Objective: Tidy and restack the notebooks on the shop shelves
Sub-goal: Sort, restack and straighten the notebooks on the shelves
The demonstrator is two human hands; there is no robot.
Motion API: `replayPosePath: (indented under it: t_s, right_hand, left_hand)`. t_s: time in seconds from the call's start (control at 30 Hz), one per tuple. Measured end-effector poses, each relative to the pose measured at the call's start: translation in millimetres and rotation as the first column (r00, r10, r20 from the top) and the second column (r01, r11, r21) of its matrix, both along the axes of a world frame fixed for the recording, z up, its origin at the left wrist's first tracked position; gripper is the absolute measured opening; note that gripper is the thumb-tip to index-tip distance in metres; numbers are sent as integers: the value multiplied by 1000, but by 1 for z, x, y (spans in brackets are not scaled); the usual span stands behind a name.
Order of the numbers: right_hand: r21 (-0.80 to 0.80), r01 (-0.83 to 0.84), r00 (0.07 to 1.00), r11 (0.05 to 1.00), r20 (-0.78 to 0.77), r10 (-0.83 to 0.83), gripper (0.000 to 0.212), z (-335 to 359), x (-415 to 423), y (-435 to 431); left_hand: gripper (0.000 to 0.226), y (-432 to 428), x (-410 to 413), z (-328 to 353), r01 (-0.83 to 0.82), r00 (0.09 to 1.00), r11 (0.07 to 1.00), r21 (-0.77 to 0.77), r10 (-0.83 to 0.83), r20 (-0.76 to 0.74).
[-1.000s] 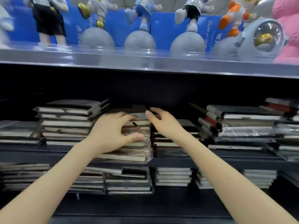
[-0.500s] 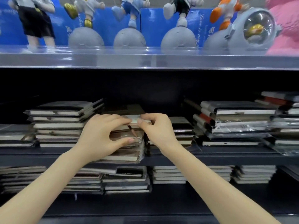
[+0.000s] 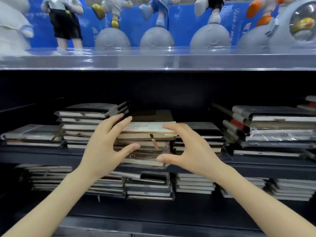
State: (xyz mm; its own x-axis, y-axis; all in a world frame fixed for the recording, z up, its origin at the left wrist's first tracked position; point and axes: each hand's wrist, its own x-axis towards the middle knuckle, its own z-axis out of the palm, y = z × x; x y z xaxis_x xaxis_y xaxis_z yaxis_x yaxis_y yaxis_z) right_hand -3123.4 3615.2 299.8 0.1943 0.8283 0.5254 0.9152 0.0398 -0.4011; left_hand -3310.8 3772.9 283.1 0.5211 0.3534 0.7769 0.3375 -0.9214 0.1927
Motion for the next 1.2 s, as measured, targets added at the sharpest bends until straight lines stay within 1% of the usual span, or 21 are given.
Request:
replayPosePath:
  t_s: [0.03, 0.07, 0.1, 0.13, 0.17, 0.23, 0.37, 0.5, 0.57, 0.67, 0.7, 0.73, 0.8, 0.83, 0.87, 0.9, 0.97, 1.03, 1.1, 1.2]
  right_hand:
    - [-25, -19, 1000, 999, -1, 19, 87, -5, -3, 1]
    - [-28, -34, 999, 999, -10, 33, 92, -9, -5, 3]
    - [-21, -39, 999, 999, -25, 38, 94, -12, -7, 6]
    - [-15, -37, 998, 999, -41, 37, 94, -13, -8, 8]
    - [-16, -37, 998, 999, -57, 36, 92, -13, -8, 11]
    - [-34, -52, 995, 998, -84, 49, 89, -9, -8, 17]
    - [-79, -75, 991, 994, -117, 66, 88, -2, -3, 26]
    - [-104, -62, 978, 993, -203, 40, 88, 2, 7, 39]
    - [-101, -43, 983, 994, -184, 24, 89, 3, 9, 43]
    - [-70, -23, 992, 997, -128, 14, 86, -2, 8, 35]
    - [-21, -4, 996, 1000, -93, 2, 81, -5, 8, 28]
    - [59, 36, 999, 998, -40, -33, 74, -9, 10, 19]
    - [218, 158, 980, 963, 85, -180, 60, -17, 26, 1]
    - [238, 234, 955, 943, 126, -269, 58, -19, 39, -7]
    - [204, 312, 926, 928, 152, -345, 60, -20, 54, -14]
    - [134, 379, 902, 916, 168, -397, 65, -21, 68, -19]
    - [-42, 449, 879, 893, 201, -432, 74, -22, 90, -23]
    - [-144, 439, 884, 887, 247, -397, 75, -22, 99, -19]
    - [-137, 396, 905, 908, 225, -361, 69, -23, 102, -12]
    - [-64, 387, 905, 920, 218, -366, 60, -26, 105, -7]
  left_hand:
    - [82, -5, -6, -7, -32, 998, 995, -96, 37, 56]
    - [93, -10, -10, -14, -36, 995, 975, -218, 55, 79]
    - [102, -13, -13, -21, -22, 997, 945, -327, 47, 67]
    - [110, -15, -15, -28, -13, 999, 914, -406, 29, 34]
    - [116, -15, -15, -32, -7, 1000, 892, -452, 9, 3]
    - [119, -12, -14, -36, 22, 1000, 872, -489, -19, 11]
    - [112, -6, -3, -36, 37, 995, 854, -520, 18, 100]
    - [107, -2, 15, -34, 35, 992, 843, -537, 38, 124]
    - [106, 4, 20, -31, -1, 993, 846, -533, 63, 97]
    - [106, 1, 21, -26, -114, 992, 873, -475, 128, -3]
    - [105, -5, 20, -23, -161, 986, 883, -440, 167, -26]
    - [104, -14, 19, -21, -211, 976, 904, -371, 215, -30]
    - [94, -31, 21, -16, -288, 957, 951, -112, 291, 15]
    - [87, -37, 24, -14, -290, 955, 957, 21, 288, 63]
    - [79, -38, 30, -13, -268, 961, 956, 122, 256, 104]
    - [70, -37, 37, -10, -233, 971, 952, 199, 215, 108]
    - [64, -31, 53, -3, -157, 986, 940, 303, 164, -1]
    - [69, -21, 72, 4, -107, 977, 935, 339, 162, -137]
    - [74, -12, 87, 7, -98, 961, 929, 357, 182, -210]
    - [74, -5, 95, 8, -107, 964, 915, 389, 192, -186]
